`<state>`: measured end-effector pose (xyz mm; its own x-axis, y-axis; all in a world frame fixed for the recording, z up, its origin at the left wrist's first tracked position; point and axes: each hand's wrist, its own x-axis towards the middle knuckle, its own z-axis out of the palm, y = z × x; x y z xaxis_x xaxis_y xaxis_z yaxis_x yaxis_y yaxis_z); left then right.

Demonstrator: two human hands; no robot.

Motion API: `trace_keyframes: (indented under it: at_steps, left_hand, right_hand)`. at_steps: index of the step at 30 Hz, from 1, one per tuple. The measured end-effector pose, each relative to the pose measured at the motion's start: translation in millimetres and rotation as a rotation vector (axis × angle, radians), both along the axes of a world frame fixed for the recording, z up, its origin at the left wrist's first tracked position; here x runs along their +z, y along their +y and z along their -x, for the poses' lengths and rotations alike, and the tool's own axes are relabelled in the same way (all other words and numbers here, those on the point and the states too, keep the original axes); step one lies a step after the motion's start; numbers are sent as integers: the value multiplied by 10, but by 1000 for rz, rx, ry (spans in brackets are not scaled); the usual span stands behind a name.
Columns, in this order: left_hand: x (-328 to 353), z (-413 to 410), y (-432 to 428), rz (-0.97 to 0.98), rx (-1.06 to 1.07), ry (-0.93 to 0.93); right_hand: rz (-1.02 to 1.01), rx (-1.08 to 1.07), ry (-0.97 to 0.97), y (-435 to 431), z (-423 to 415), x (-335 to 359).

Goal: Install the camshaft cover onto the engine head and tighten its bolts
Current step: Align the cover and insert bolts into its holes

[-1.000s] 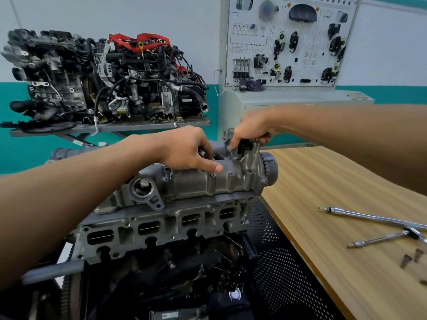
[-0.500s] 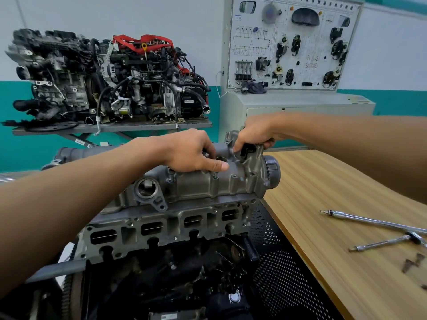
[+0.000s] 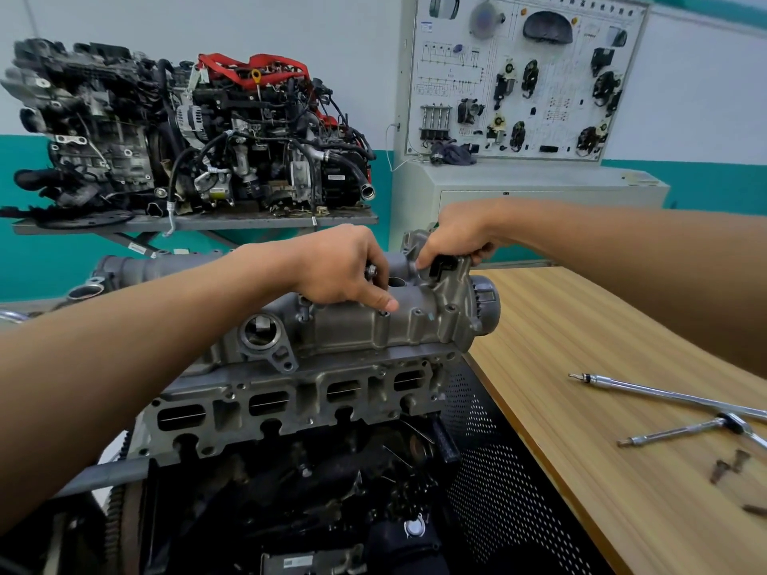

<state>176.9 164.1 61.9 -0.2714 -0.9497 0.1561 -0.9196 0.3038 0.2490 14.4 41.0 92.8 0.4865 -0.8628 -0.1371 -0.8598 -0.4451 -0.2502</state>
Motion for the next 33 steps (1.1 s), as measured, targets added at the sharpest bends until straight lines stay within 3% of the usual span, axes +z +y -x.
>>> trace_keyframes:
  at_steps: [3, 5, 7, 9, 10, 12, 15, 18, 23, 26, 33]
  left_hand:
    - [45, 4, 22, -35, -34, -23]
    - [72, -8, 65, -78, -37, -73]
    - [119, -55, 142, -92, -23, -42]
    - [200, -160, 222, -37, 16, 48]
    - [249, -215, 260, 23, 57, 51]
    - [327, -326, 360, 101, 165, -52]
    - [293, -457, 505, 63, 274, -244]
    - [192, -477, 603, 26, 321, -250]
    - [114, -386, 634, 24, 332, -243]
    - [113, -344, 643, 49, 312, -278]
    - [226, -388, 654, -96, 201, -208]
  right_hand:
    - [111, 21, 115, 90, 8, 103]
    - [321, 33, 153, 163, 19, 203]
    - [684, 73, 48, 255, 24, 245]
    - [850, 255, -194, 454, -1, 181]
    - [820, 391, -260, 564, -26, 125]
    - [652, 588, -185, 761, -81, 0]
    - [493, 658, 70, 877, -136, -100]
    - [427, 668, 190, 879, -139, -103]
    - [456, 651, 298, 862, -176, -143]
    - [481, 626, 259, 835, -189, -239]
    - [565, 557, 246, 788, -76, -205]
